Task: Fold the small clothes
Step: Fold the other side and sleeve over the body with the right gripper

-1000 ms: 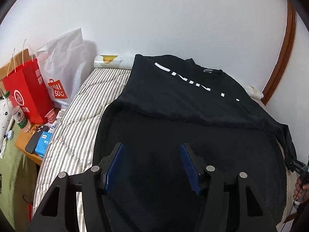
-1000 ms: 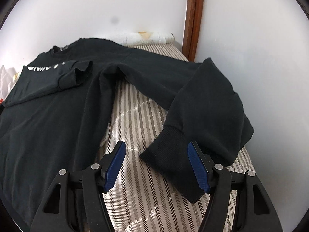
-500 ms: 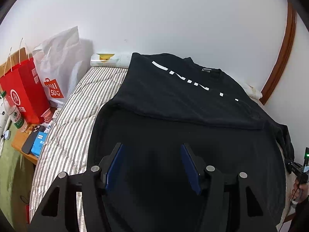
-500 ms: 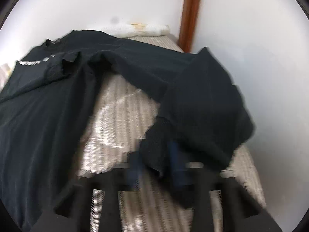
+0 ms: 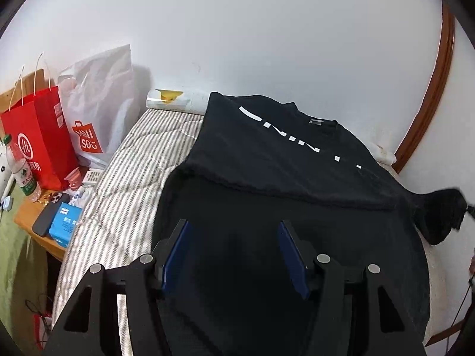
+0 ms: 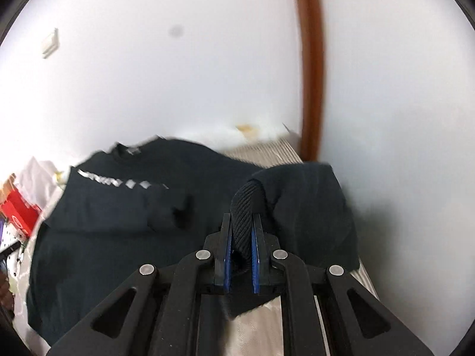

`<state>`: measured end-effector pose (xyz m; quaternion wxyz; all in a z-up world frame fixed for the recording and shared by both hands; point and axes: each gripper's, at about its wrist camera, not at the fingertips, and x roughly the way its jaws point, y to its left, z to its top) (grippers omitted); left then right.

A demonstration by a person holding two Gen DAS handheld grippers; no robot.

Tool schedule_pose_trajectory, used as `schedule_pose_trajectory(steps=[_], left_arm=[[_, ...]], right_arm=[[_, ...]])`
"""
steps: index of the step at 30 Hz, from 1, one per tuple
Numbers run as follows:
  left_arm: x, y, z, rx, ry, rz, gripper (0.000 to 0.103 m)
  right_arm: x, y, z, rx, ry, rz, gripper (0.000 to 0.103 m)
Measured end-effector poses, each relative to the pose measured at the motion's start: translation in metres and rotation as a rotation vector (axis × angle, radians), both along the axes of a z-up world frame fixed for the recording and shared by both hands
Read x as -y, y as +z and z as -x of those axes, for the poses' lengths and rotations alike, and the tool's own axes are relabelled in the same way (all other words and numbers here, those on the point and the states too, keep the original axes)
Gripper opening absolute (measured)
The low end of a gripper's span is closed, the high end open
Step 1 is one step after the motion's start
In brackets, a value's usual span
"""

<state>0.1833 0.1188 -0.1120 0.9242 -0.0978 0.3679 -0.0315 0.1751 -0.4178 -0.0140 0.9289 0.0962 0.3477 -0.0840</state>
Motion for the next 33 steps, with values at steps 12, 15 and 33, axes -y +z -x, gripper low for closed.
schedule_pose_trajectory(steps=[12,15,33], left_arm=[[-0.034,-0.013,-0.016,-0.025,0.011,0.02,0.058],[-0.044,-0.018,-0.022,-0.033,0.014,0.022,0.058],[-0.062,-0.03,-0.054,-0.043,0.026,0.026,0.058]], right_arm=[[-0.157,0.06,-0.098,0.103,0.228,-0.159,0.01],[-0.204,0.064,-0.129,0.114,0.295,-0.196,0.01],[-0.365,-0.054,-0.246,-0.024,0.487,-0.318,0.019]])
